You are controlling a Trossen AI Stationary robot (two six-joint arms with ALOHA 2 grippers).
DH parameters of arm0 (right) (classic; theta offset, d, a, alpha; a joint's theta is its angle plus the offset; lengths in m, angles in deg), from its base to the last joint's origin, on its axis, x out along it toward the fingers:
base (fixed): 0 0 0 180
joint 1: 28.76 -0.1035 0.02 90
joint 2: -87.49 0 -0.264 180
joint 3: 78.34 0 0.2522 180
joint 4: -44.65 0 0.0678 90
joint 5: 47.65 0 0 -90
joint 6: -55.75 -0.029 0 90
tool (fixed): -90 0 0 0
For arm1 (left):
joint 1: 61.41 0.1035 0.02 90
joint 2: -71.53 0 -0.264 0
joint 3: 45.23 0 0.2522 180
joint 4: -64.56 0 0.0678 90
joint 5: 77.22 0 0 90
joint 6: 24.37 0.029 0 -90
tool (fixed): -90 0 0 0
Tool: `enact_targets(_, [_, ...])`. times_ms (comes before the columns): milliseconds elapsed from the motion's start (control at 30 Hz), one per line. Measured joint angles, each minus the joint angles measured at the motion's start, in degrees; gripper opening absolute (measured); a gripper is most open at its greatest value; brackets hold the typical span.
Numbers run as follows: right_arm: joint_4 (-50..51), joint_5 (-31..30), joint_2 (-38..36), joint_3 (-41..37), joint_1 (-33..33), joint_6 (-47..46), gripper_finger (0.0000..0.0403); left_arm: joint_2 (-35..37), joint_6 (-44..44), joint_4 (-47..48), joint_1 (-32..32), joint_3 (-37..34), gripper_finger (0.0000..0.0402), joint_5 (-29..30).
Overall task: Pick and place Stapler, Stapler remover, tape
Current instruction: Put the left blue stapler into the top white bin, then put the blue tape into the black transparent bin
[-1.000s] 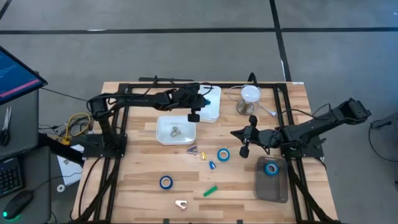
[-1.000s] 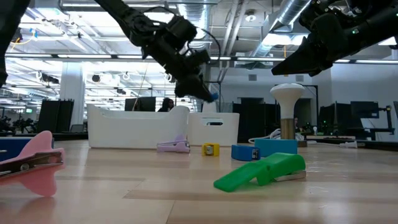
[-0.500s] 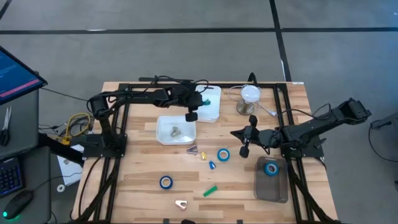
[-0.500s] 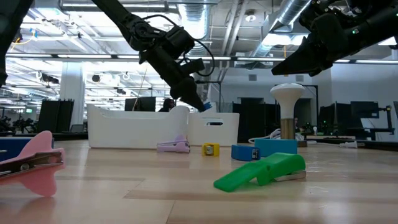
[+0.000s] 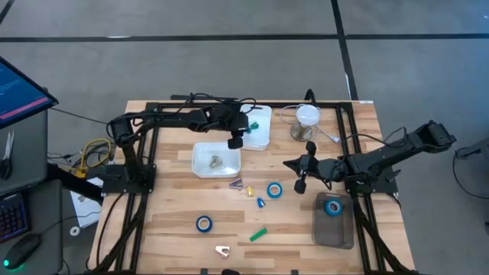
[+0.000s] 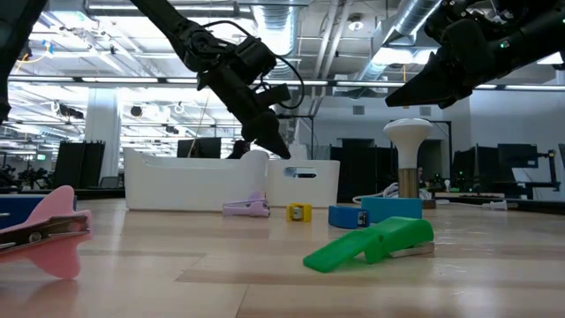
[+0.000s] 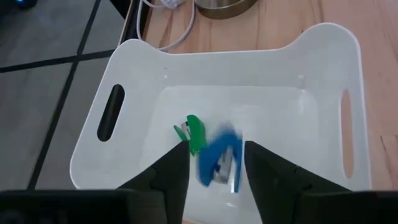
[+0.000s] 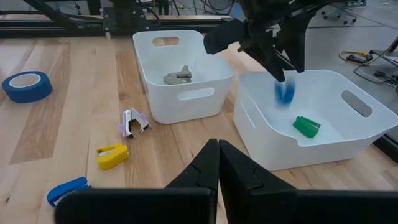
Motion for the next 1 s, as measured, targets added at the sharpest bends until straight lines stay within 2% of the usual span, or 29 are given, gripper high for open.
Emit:
enact_targets(167, [0.0, 0.0, 0.0, 0.0, 0.0, 0.0, 0.0000, 0.0, 0.1, -0.1, 0.0, 0.0, 0.0153, 0.5])
enact_targets(267, [0.0, 0.0, 0.0, 0.0, 0.0, 0.0, 0.0000, 0.0, 0.1, -0.1, 0.0, 0.0, 0.0140, 0.5])
enact_targets(467, [-0.3, 0.1, 0.0, 0.0, 0.0, 0.0, 0.0000, 0.1, 0.2, 0.6, -1.2, 0.0, 0.0071, 0.6])
enact_targets(633, [-2.3, 0.4, 0.0, 0.0, 0.0, 0.1, 0.0000, 3.0, 0.2, 4.6, -4.4, -0.4, 0.0010, 0.5])
enact_targets(767, [-2.2, 0.6, 0.0, 0.0, -0.1, -0.1, 0.0000, 9.5, 0.4, 5.4, -7.3, -4.7, 0.0004, 0.5])
enact_targets(900, [-0.4, 0.9, 0.0, 0.2, 0.1, -4.1, 0.0000, 20.1, 1.0, 5.3, -10.4, -12.9, 0.0001, 0.4])
enact_targets(1000, [8.1, 3.6, 0.0, 4.1, 0.8, -9.5, 0.0000, 29.5, 0.7, 5.3, -12.5, -19.9, 0.0001, 0.4])
